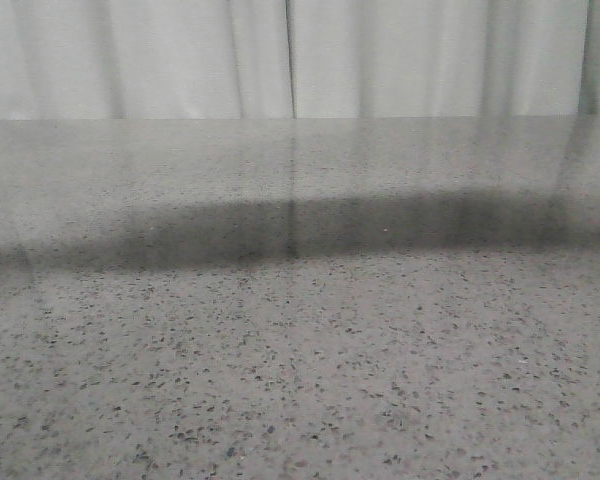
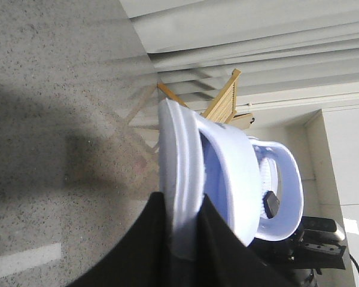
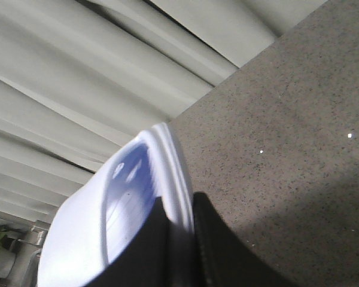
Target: Insert blue slippers together front up
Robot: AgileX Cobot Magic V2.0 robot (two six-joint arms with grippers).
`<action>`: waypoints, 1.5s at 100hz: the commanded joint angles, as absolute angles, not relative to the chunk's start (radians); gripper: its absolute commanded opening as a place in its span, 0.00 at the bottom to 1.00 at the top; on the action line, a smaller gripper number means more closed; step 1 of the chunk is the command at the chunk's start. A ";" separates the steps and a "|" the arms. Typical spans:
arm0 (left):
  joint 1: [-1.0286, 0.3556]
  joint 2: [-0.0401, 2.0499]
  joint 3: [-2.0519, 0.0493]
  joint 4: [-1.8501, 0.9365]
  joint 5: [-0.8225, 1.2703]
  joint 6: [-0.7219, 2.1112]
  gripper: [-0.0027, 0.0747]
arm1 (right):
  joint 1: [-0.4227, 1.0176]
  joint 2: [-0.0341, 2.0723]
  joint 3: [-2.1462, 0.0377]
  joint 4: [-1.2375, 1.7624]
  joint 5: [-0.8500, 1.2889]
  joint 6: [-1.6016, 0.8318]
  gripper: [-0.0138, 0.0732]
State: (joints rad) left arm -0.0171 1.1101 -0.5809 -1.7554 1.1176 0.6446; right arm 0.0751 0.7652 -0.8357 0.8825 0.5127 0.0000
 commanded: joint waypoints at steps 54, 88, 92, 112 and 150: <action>-0.018 1.096 -0.616 -1.861 1.267 0.655 0.06 | 0.074 0.917 -0.867 1.061 0.451 -0.173 0.04; -0.018 1.096 -0.616 -1.861 1.267 0.655 0.06 | 0.076 1.017 -0.867 1.147 0.447 -0.173 0.04; -0.018 1.096 -0.616 -1.861 1.267 0.655 0.06 | 0.076 1.026 -0.865 1.162 0.447 -0.173 0.04; -0.018 1.096 -0.616 -1.861 1.267 0.655 0.06 | 0.079 1.061 -0.864 1.209 0.461 -0.173 0.04; -0.051 1.096 -0.622 -1.861 1.267 0.655 0.06 | 0.150 1.118 -0.864 1.216 0.461 -0.217 0.04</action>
